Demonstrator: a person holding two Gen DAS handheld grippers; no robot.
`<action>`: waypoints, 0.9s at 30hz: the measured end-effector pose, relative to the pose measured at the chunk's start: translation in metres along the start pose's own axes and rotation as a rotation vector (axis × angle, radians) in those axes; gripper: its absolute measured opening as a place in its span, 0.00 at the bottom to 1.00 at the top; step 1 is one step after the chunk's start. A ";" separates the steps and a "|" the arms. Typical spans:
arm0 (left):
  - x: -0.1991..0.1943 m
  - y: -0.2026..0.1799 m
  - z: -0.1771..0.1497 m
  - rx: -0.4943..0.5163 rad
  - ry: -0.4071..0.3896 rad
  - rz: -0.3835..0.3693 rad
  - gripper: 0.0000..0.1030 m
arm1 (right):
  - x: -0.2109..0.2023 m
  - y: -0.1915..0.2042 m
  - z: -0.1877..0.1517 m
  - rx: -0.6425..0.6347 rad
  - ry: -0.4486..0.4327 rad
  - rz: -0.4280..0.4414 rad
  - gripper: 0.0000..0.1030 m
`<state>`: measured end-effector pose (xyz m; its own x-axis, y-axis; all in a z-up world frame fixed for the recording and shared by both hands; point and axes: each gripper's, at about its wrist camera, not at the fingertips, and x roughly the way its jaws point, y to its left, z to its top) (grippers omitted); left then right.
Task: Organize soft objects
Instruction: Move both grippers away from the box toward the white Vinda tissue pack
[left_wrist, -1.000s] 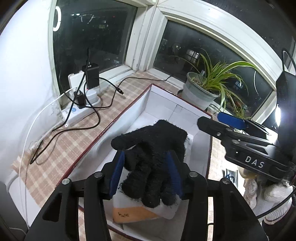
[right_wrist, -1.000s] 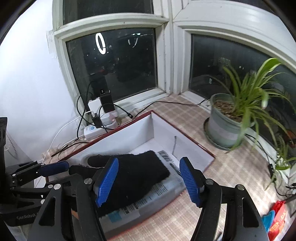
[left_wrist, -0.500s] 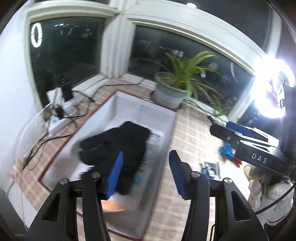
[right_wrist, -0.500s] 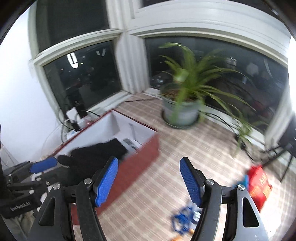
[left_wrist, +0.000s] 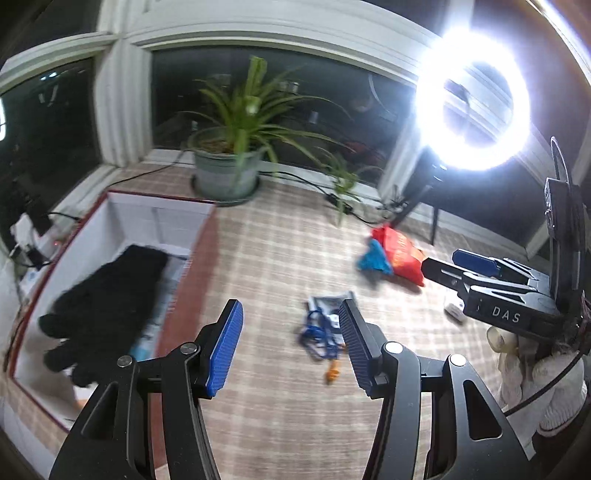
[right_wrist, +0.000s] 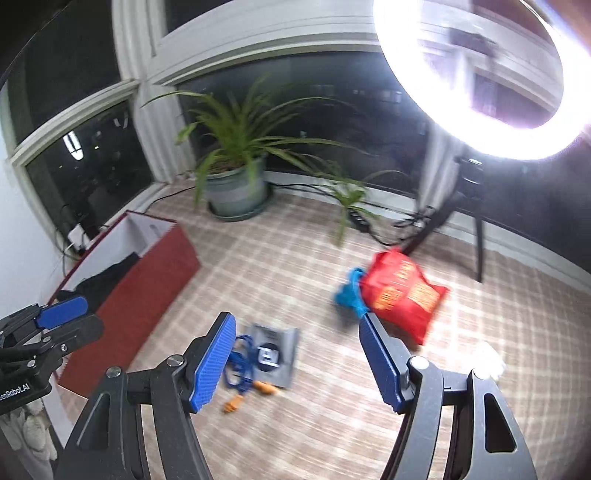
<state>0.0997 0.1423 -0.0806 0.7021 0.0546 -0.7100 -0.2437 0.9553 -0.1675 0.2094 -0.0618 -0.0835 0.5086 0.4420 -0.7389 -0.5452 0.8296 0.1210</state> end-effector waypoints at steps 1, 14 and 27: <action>0.002 -0.005 0.000 0.007 0.004 -0.008 0.52 | -0.002 -0.005 -0.002 0.007 -0.002 -0.012 0.64; 0.020 -0.051 -0.007 0.075 0.053 -0.086 0.52 | -0.025 -0.043 -0.016 0.040 -0.037 -0.063 0.64; 0.044 -0.075 -0.012 0.063 0.085 -0.167 0.52 | -0.046 -0.155 -0.059 0.299 -0.057 0.041 0.64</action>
<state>0.1406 0.0693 -0.1074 0.6696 -0.1278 -0.7317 -0.0844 0.9656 -0.2459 0.2315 -0.2310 -0.1077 0.5310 0.4885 -0.6924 -0.3500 0.8706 0.3457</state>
